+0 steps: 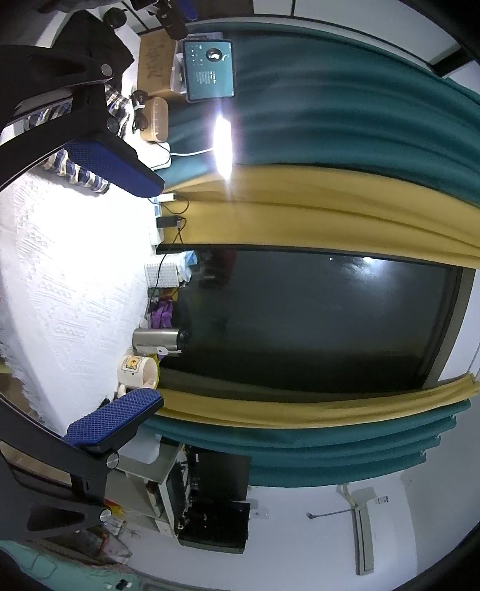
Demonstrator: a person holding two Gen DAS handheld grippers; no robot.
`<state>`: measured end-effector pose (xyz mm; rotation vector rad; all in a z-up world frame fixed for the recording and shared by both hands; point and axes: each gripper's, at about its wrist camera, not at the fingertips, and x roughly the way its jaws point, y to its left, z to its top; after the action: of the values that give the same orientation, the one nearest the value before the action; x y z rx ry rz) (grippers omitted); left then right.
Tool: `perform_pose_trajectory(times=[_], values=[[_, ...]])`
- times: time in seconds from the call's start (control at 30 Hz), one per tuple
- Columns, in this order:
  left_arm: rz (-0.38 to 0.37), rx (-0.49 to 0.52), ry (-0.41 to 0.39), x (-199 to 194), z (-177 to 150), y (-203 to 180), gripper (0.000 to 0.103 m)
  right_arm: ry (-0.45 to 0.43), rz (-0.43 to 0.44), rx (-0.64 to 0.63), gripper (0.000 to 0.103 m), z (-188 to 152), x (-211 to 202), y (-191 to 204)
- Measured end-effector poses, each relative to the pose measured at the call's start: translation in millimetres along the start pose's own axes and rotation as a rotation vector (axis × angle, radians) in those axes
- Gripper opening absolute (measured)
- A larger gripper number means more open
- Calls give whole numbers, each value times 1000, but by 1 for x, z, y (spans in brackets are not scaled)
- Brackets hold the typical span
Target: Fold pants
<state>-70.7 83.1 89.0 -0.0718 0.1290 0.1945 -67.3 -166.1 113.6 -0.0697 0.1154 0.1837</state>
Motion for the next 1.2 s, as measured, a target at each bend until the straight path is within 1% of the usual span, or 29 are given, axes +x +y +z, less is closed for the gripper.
perform_pose_trajectory(times=[1.2], values=[[14, 9, 10, 0, -1, 0, 101, 11, 2, 2, 103, -8, 1, 5]])
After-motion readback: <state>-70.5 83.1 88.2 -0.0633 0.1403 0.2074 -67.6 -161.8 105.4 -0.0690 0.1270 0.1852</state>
